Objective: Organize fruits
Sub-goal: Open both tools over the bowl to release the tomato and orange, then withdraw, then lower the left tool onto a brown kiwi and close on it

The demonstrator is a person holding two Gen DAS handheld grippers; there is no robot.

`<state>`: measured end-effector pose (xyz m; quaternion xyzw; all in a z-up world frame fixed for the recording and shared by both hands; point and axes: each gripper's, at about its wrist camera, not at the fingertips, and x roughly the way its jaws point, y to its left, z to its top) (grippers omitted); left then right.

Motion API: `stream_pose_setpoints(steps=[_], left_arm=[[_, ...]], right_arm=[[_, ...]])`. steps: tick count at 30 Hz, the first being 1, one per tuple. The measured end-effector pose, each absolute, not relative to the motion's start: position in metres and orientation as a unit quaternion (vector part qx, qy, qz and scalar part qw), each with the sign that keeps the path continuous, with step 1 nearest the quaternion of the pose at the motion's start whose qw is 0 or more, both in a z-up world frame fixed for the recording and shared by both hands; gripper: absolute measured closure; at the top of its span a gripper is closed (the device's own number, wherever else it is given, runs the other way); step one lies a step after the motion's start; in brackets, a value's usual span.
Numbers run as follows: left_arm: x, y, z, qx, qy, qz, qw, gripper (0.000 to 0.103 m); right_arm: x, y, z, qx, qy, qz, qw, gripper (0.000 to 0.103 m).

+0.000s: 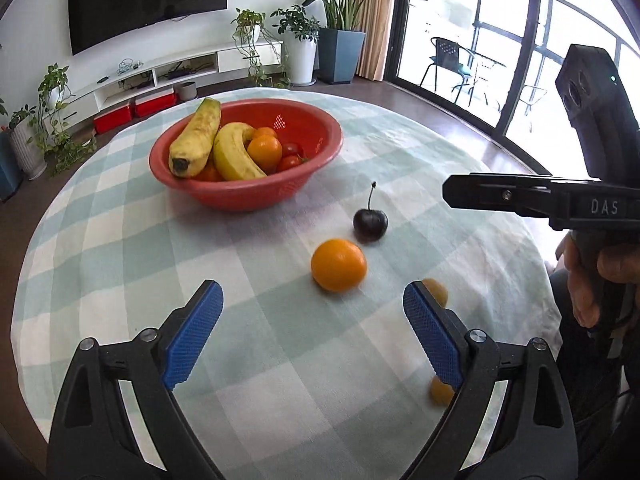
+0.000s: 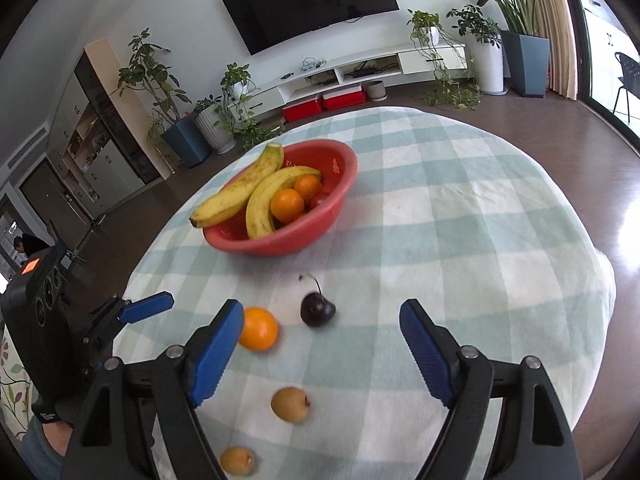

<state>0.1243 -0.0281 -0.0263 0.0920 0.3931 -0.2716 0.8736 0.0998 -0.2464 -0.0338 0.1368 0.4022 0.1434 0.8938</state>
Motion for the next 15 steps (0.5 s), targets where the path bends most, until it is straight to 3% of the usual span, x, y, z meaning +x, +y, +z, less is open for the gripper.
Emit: stream_pose_setpoints(steps=[15], left_arm=[[0.040,-0.055,-0.051,0.104,0.409,-0.316,0.850,0.011]], right_arm=[[0.064,-0.252,-0.064,0.164,0.423,0.142,0.880,0.027]])
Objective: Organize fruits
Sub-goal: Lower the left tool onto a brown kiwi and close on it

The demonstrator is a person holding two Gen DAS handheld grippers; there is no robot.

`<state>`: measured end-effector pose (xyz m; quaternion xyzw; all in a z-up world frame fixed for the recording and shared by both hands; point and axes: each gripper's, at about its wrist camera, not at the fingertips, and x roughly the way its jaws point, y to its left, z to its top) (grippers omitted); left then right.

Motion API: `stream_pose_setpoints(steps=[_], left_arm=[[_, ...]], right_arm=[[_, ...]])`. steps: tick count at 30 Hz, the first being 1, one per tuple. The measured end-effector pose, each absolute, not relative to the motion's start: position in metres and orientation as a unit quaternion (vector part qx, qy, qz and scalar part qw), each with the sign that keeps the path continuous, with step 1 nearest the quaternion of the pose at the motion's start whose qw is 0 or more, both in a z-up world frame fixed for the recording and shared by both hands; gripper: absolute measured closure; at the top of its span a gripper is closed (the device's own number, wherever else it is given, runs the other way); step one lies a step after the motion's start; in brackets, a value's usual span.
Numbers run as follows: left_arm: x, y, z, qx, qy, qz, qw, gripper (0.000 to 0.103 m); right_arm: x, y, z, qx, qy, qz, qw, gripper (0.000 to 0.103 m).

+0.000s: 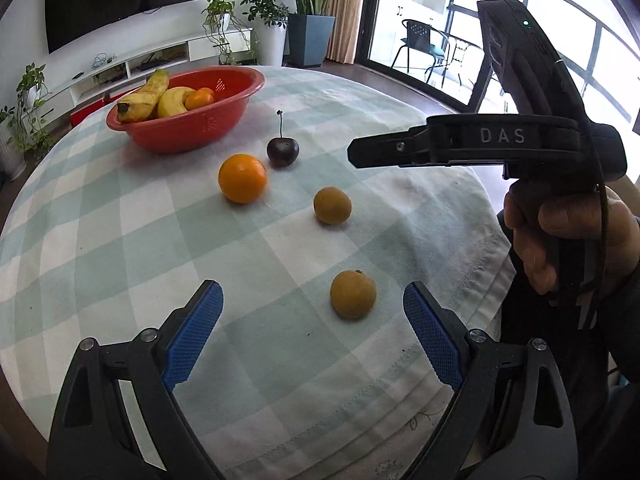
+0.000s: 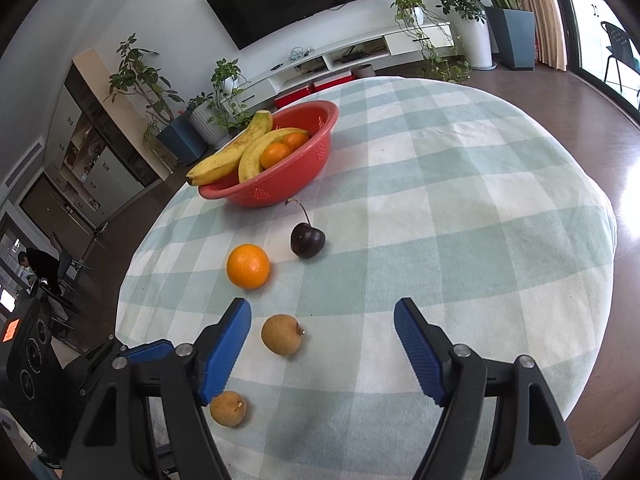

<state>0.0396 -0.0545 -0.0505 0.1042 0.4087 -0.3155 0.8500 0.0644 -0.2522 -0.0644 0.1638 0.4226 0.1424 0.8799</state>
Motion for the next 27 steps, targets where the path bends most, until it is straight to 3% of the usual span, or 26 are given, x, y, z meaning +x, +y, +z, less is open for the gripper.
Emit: stream_pose_setpoints(steps=[5,9,12,22,24,27], left_arm=[[0.036,-0.071,-0.054,0.127,0.405,-0.326,0.845,0.014],[0.041,-0.075,-0.057,0.127,0.411,-0.326,0.842,0.042],[0.046,-0.079,-0.060,0.133,0.420,-0.322,0.838,0.051],[0.044,-0.085,-0.068,0.150,0.426,-0.328,0.830,0.062],[0.043,-0.085,-0.068,0.153,0.428,-0.327,0.829,0.075],[0.045,-0.086,-0.069,0.151,0.430,-0.323,0.829,0.079]], right_arm=[[0.062,-0.254,-0.064,0.167,0.416,0.142,0.883,0.029],[0.061,-0.254,-0.065,0.167,0.415,0.141,0.883,0.029],[0.061,-0.254,-0.065,0.165,0.415,0.143,0.883,0.029],[0.061,-0.253,-0.064,0.161,0.414,0.145,0.884,0.029],[0.061,-0.253,-0.064,0.161,0.414,0.145,0.884,0.029],[0.061,-0.252,-0.064,0.161,0.414,0.145,0.884,0.029]])
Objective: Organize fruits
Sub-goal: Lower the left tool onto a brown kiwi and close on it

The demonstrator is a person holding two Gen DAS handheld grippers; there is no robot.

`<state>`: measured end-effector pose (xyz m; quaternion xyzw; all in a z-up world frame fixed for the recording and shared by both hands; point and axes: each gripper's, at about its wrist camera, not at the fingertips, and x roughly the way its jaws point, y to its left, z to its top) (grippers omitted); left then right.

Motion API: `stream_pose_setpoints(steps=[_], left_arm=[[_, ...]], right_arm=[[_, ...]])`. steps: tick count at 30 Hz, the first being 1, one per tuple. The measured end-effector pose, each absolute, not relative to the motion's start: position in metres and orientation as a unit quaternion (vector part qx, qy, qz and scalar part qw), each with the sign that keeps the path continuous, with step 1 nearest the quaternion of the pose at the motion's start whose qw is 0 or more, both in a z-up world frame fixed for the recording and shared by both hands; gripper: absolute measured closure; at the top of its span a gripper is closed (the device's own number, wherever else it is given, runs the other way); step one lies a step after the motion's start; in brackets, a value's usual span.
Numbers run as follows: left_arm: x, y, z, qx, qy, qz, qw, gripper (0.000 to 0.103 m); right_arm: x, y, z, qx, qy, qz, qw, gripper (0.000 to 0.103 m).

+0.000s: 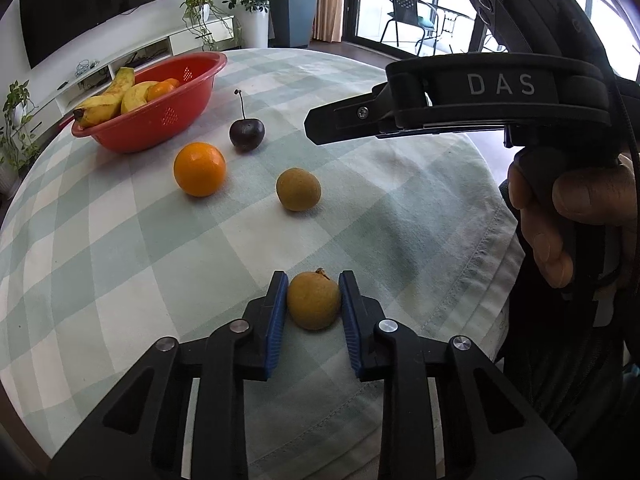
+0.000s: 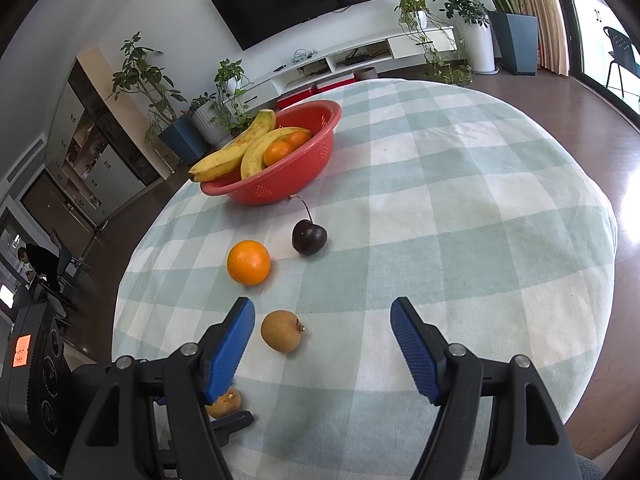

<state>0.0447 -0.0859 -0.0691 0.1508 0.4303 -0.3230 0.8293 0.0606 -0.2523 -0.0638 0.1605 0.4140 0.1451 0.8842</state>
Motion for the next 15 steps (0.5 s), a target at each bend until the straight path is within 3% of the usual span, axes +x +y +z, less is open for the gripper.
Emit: stream_pose_setpoints(steps=[15], left_arm=[[0.041,-0.074,-0.071,0.131,0.427,-0.320,0.835,0.079]], right_arm=[[0.059,-0.247,-0.063,0.142,0.413,0.143,0.888,0.031]])
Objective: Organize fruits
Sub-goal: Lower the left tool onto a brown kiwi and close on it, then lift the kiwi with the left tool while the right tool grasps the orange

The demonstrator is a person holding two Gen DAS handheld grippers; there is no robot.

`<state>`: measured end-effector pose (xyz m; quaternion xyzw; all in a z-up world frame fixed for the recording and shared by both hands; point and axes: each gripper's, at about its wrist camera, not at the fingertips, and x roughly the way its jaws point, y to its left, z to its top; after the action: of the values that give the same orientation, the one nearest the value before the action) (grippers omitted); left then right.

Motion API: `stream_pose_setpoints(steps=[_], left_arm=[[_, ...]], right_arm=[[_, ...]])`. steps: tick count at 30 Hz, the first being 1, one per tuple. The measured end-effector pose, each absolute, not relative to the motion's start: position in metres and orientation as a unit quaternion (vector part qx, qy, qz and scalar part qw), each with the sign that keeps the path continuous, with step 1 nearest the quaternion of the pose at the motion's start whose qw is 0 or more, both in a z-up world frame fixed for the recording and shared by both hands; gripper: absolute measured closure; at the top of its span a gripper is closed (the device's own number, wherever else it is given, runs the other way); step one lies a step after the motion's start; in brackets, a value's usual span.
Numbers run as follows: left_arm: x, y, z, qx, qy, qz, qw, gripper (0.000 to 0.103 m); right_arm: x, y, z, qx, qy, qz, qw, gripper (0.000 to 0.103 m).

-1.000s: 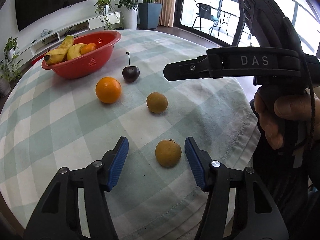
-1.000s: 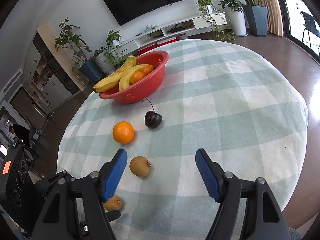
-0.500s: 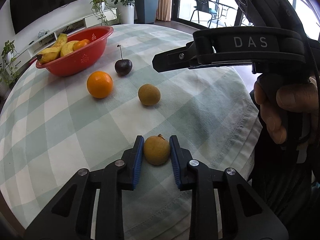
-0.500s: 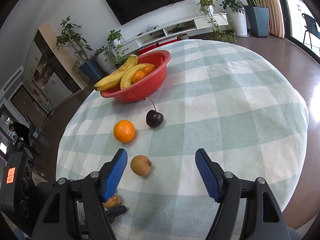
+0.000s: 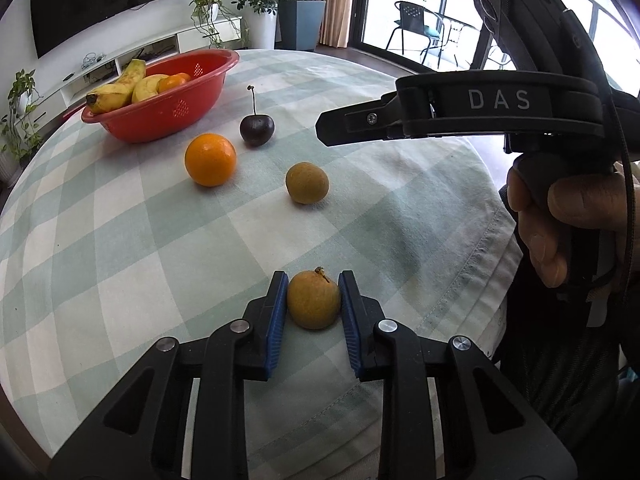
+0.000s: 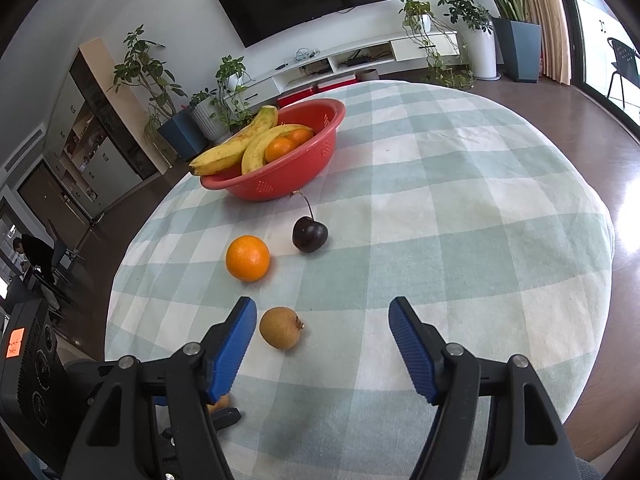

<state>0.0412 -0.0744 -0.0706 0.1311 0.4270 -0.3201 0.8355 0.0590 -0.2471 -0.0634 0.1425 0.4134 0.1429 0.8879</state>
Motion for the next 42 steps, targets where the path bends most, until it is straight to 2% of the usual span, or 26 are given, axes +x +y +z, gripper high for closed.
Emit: stream_pose_setpoints(steps=[13,21,35,40,42], left_arm=[[0.055,-0.034,-0.051,0.064,0.413,-0.299,0.858,0.079],[0.081,0.010,-0.030,0.017,0.396,-0.266,0.879,0.079],[0.084,0.038,-0.042,-0.022,0.399,-0.259,0.879,0.079],[0.084,0.038,-0.044,-0.024,0.401,-0.258,0.879,0.079],[0.084,0.037,-0.045,-0.023,0.402,-0.258,0.878,0.079]], right_arm=[[0.063,-0.238,-0.056,0.122,0.413,0.148,0.890,0.033],[0.095,-0.191,-0.040,0.060,0.408,0.182,0.892,0.035],[0.136,-0.138,-0.068,-0.012,0.475,0.183,0.860,0.050],[0.138,-0.133,-0.074,-0.028,0.482,0.180,0.857,0.061],[0.136,-0.133,-0.075,-0.030,0.481,0.181,0.857,0.062]])
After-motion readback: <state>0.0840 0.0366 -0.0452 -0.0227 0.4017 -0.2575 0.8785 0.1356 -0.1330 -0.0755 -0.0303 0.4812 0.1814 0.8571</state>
